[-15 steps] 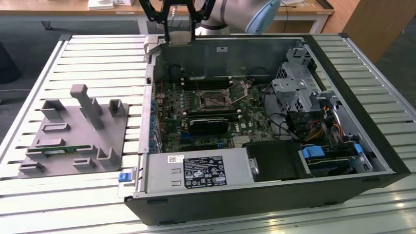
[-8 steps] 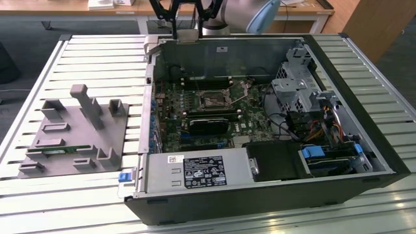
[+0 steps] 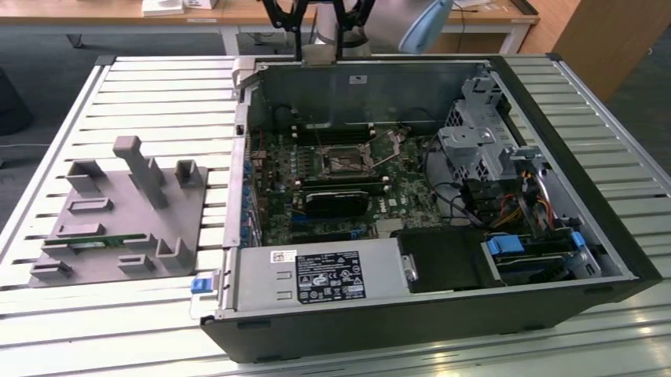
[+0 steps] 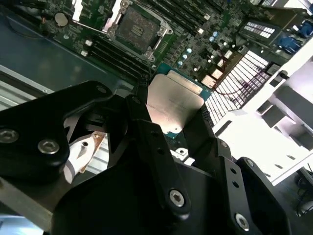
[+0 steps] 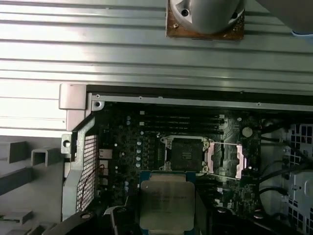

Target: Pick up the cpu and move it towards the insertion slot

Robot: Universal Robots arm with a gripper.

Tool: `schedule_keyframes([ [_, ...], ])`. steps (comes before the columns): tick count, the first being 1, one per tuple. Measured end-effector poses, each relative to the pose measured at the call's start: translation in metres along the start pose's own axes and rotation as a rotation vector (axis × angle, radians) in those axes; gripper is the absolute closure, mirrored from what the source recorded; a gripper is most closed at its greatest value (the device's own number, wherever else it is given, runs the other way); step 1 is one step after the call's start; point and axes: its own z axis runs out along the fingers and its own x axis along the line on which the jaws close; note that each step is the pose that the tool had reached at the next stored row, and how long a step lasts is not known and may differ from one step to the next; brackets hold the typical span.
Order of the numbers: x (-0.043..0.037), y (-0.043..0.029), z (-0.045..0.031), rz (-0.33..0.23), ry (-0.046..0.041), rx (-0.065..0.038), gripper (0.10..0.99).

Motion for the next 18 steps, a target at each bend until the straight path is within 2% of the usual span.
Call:
schedule_keyframes([
  [13,-0.0426,0.0016,0.0006,0.0,-0.0025,0.0,0.545],
  [18,-0.0541,0.0025,0.0007,0.0,-0.0057,0.0,0.545],
])
